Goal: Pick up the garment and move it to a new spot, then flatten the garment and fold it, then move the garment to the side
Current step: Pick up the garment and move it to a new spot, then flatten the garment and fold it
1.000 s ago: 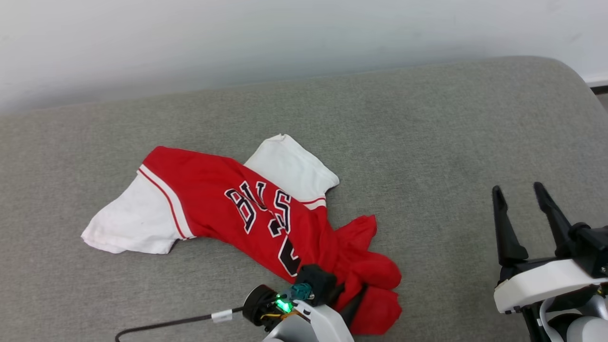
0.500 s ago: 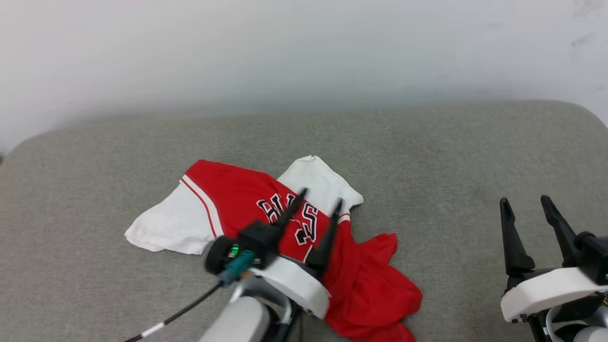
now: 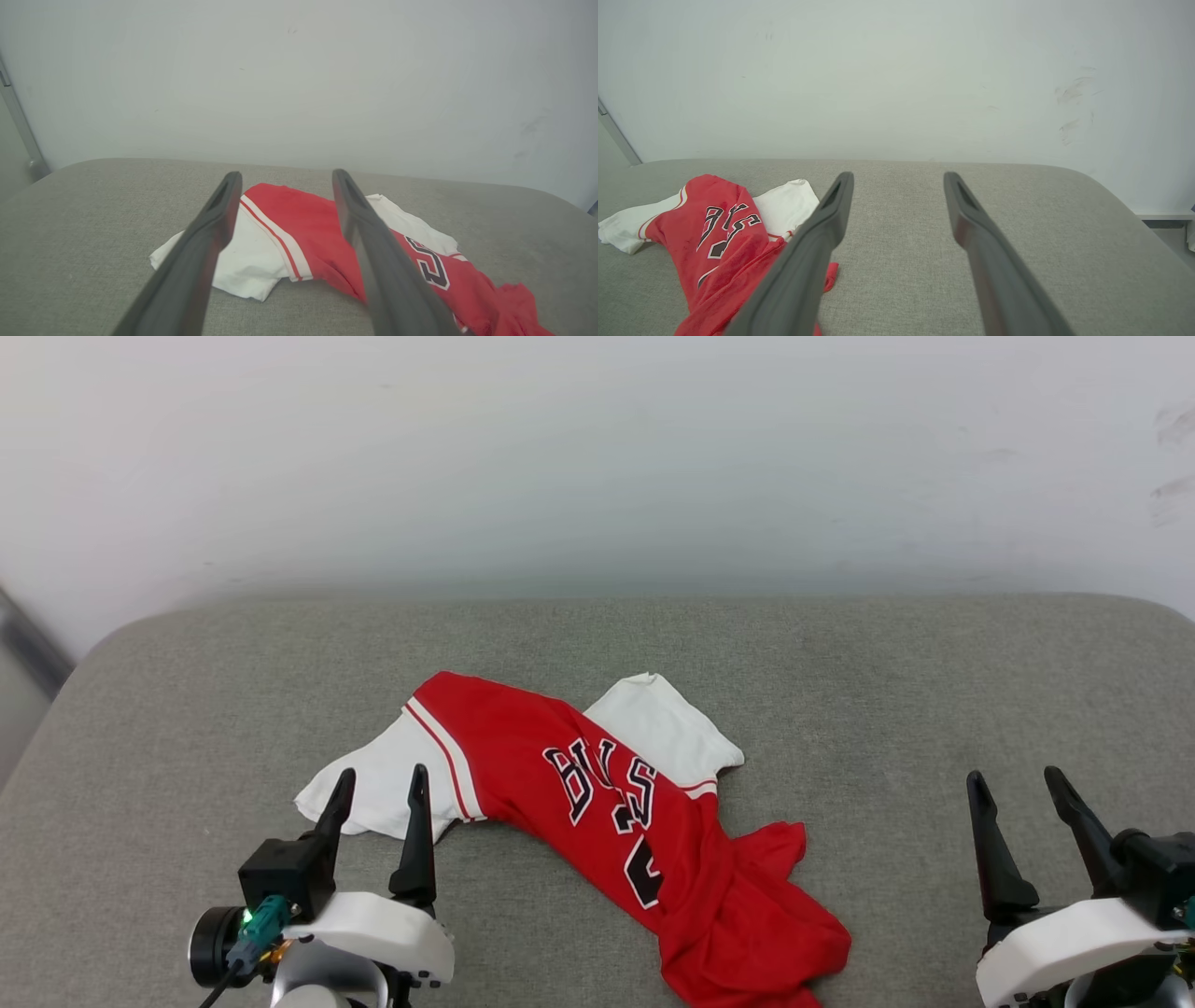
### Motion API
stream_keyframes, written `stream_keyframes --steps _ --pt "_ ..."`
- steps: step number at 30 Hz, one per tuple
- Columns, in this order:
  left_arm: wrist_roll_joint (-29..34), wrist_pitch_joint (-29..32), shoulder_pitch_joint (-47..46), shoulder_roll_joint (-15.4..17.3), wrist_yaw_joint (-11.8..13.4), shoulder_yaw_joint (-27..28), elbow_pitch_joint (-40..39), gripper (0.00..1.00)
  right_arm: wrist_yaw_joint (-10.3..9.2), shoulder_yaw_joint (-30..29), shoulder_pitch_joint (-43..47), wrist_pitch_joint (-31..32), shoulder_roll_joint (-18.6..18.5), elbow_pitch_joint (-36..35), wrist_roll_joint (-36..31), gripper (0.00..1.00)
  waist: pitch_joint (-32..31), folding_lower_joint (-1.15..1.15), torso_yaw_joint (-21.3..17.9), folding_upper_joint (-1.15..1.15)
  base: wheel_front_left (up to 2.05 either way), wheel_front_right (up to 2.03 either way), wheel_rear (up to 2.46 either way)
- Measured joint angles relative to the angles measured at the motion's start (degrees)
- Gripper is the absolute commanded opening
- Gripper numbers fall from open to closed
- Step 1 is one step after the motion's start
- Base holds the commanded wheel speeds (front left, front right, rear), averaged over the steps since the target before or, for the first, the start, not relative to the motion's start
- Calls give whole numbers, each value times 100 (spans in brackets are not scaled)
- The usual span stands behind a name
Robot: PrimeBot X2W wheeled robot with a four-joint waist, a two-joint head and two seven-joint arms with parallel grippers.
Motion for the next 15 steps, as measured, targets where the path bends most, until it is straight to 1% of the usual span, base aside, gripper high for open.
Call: stream_keyframes --steps 2,11,15 --pt "2 25 98 58 2 0 -51 100 0 20 24 10 0 -9 3 100 -25 0 11 0 0 0 0" --pt "4 103 146 48 36 -118 -204 100 0 37 35 55 0 -40 64 100 -5 0 -7 0 0 0 0" --pt "33 107 132 59 64 -136 -237 100 0 -145 34 192 2 108 261 100 3 0 12 0 0 0 0"
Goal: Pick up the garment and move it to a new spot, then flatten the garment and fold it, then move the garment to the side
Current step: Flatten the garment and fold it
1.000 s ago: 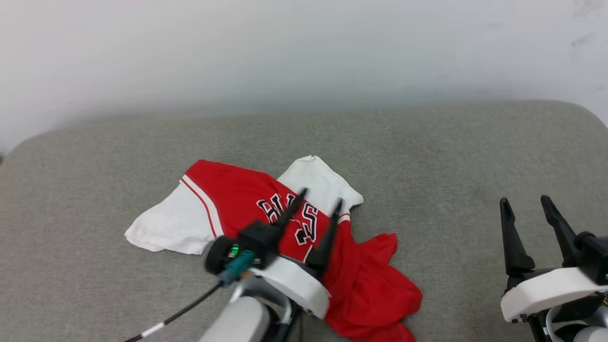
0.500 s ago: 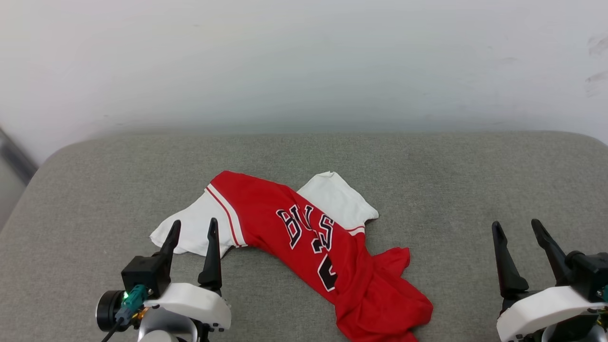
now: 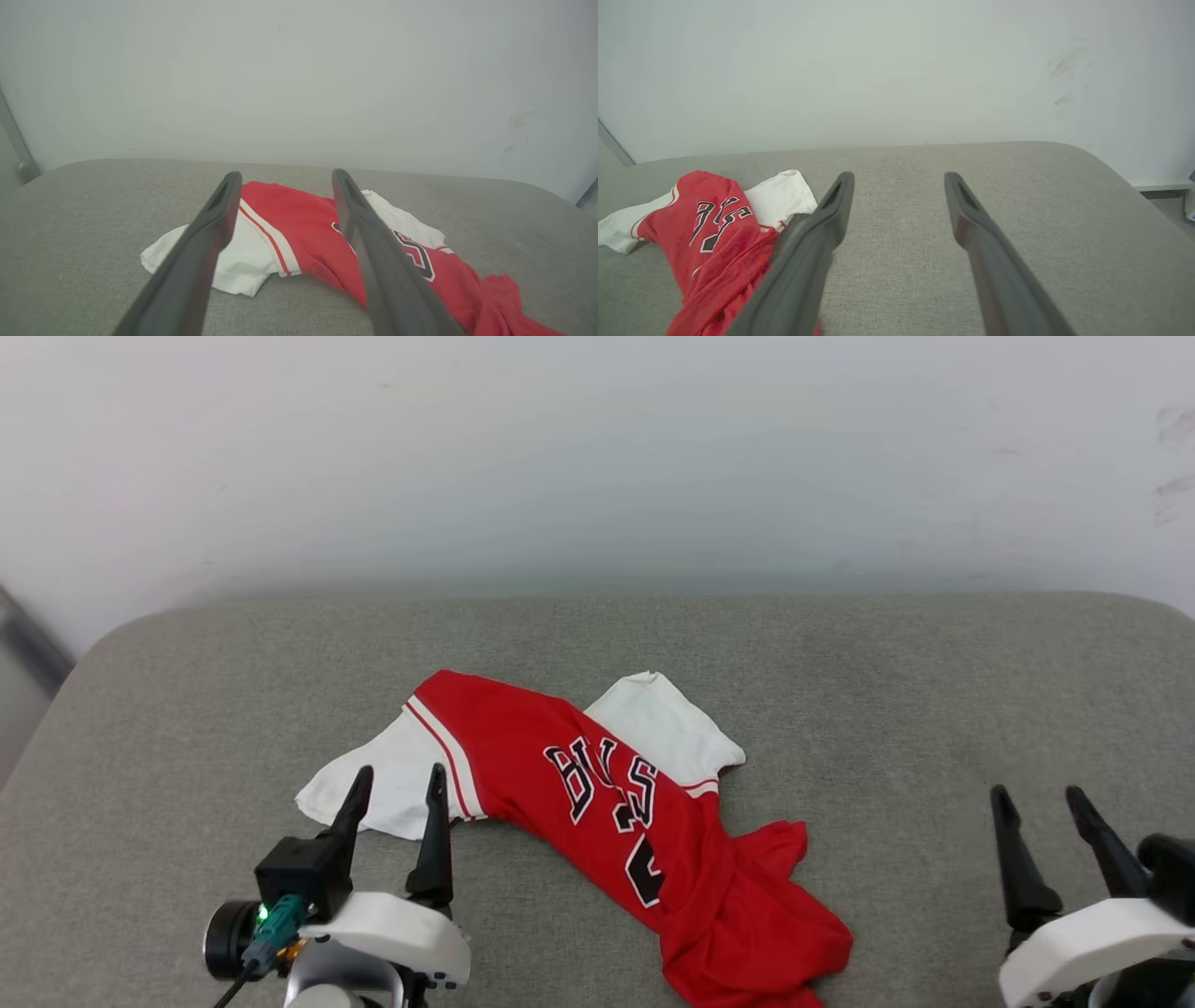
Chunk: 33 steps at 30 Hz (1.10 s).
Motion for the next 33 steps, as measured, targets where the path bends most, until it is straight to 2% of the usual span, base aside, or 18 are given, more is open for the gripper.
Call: stream_keyframes --steps 4,10,14,19,25,33 --pt "36 -1 -142 -18 -3 -64 -90 100 0 -322 -100 509 -4 318 276 100 71 0 124 0 0 0 0" --pt "158 -71 -461 -182 -3 -168 -241 100 0 -595 -1021 1864 -342 1011 779 100 434 0 412 0 0 0 0" --pt "216 -142 -618 -323 -23 -233 -256 100 0 -355 -1858 2786 -632 1445 1034 100 758 0 653 0 0 0 0" --pt "282 -196 -873 -514 -107 -304 -197 100 0 193 -2780 3869 -820 1993 1443 100 1136 0 980 0 0 0 0" --pt "367 -218 -1165 -719 -235 -383 -107 100 0 809 -3574 4377 -996 2568 1630 100 1570 0 1323 0 0 0 0" --pt "457 -222 -1270 -878 -323 -374 -48 100 0 1355 -4061 4644 -1141 3545 1779 100 1958 0 1648 0 0 0 0"
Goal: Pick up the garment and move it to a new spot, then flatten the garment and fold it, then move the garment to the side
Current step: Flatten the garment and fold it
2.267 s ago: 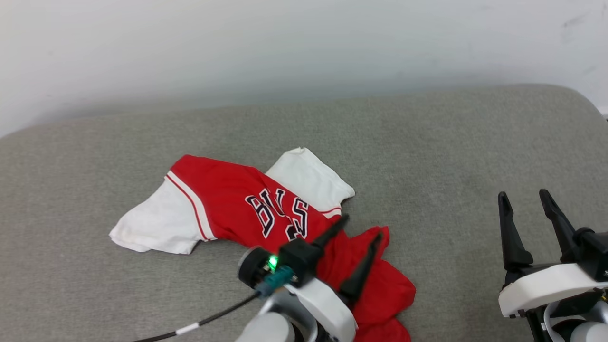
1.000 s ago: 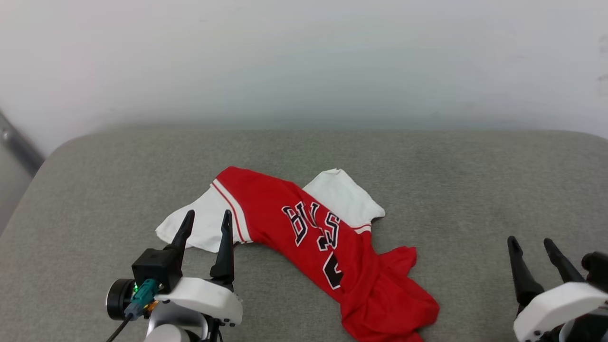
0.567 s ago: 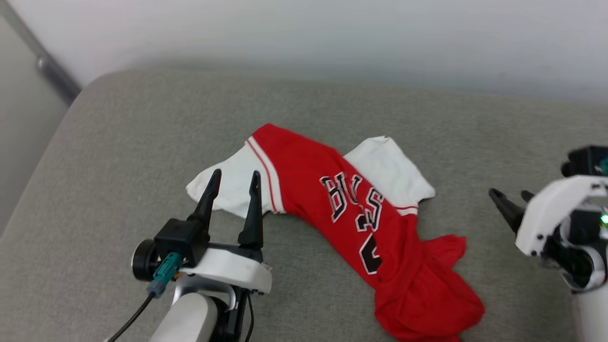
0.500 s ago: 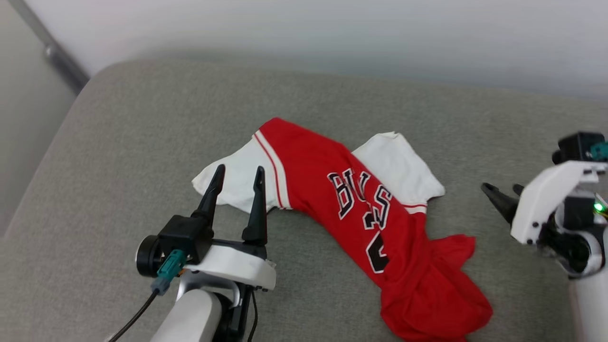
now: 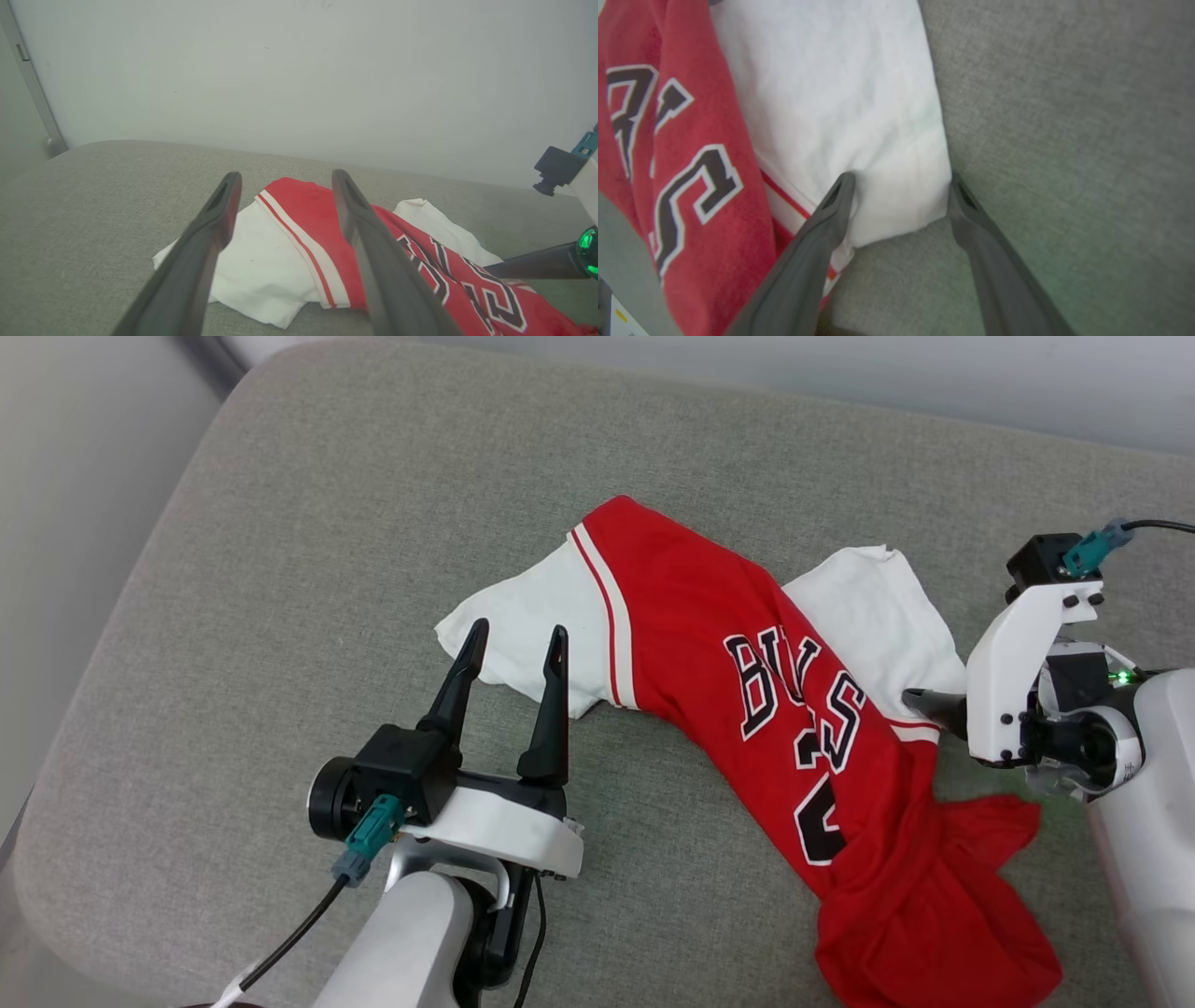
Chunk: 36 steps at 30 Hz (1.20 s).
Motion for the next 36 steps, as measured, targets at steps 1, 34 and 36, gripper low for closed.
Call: stream_keyframes --steps 1,34,36 --pt "11 0 1 -15 -9 14 8 100 2 52 -56 42 -23 85 18 100 22 0 24 0 0 0 0" --pt "-93 204 1259 370 71 595 131 100 0 -1784 4016 -1417 45 -2199 -448 10 -1455 -1 -1247 0 0 0 0" --pt "-118 226 1314 391 93 616 123 100 -1 -1934 4219 -1523 316 -2125 -446 81 -1489 -1 -1286 0 0 0 0"
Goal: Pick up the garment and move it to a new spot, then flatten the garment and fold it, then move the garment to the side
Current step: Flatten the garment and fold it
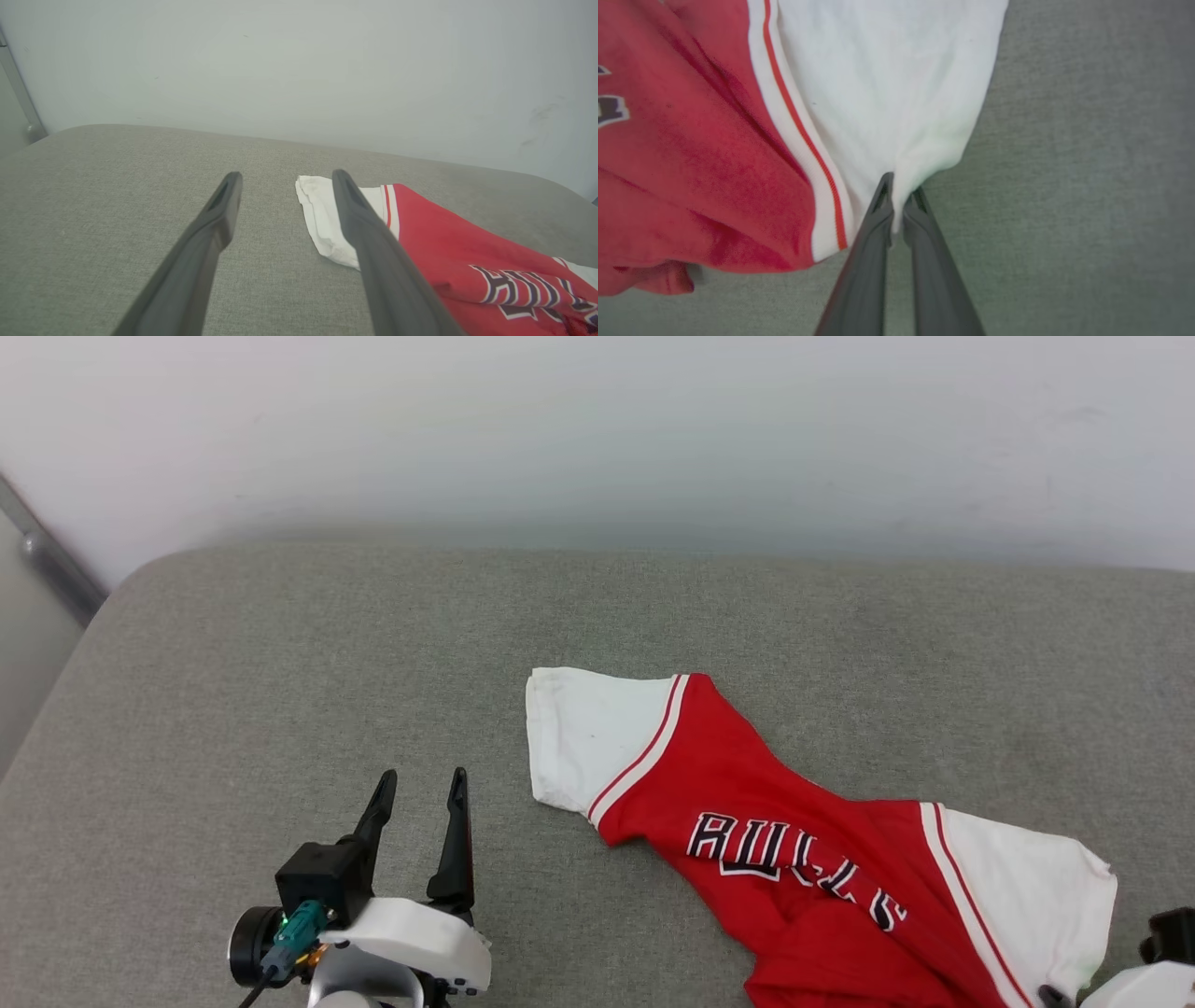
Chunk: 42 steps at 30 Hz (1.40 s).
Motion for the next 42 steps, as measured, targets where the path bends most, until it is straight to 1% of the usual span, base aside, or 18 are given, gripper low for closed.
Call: stream_keyframes --steps 1,3,6,11,14,17,21,23,26,30,34,37,42 --pt "-25 29 15 8 9 2 -7 100 1 -4 80 -112 90 22 -71 100 -13 0 -20 0 0 0 0" --pt "-26 42 55 49 18 22 -19 100 1 -43 136 -346 215 5 -113 100 -45 0 -45 0 0 0 0" --pt "-69 90 171 81 62 32 -31 100 1 -90 155 -1007 319 -168 -260 100 -127 0 -90 0 0 0 0" --pt "-118 154 343 166 112 77 -65 100 1 22 154 -2080 342 -478 -520 100 -302 0 -152 0 0 0 0" --pt "-126 202 359 224 133 97 -103 100 1 119 132 -2604 323 -665 -623 100 -356 0 -200 0 0 0 0" --pt "-145 268 359 292 158 136 -115 100 1 301 94 -2939 320 -855 -671 100 -401 0 -258 0 0 0 0" --pt "-197 372 335 375 225 250 -113 100 1 637 24 -3194 335 -1196 -728 100 -419 0 -373 0 0 0 0" --pt "-201 430 225 422 252 289 -101 100 1 772 -35 -3223 356 -1343 -738 100 -402 0 -445 0 0 0 0" --pt "-269 571 -146 453 201 324 -44 100 1 916 -139 -3212 370 -1579 -808 100 -317 0 -556 0 0 0 0" --pt "-417 921 -900 500 -11 334 149 100 1 1090 -345 -3159 423 -1917 -839 100 -48 1 -704 0 0 0 0" --pt "-668 1512 -1682 686 -259 416 610 100 1 1254 -547 -3082 456 -2047 -833 100 275 1 -921 0 0 0 0" --pt "-873 2114 -2292 837 -545 387 1027 100 1 1326 -704 -3063 479 -2049 -811 100 555 2 -1085 0 0 0 0" --pt "-1095 3417 -3039 1278 -1042 199 1755 100 1 1524 -901 -3159 487 -1914 -755 100 990 2 -1378 0 0 0 0"
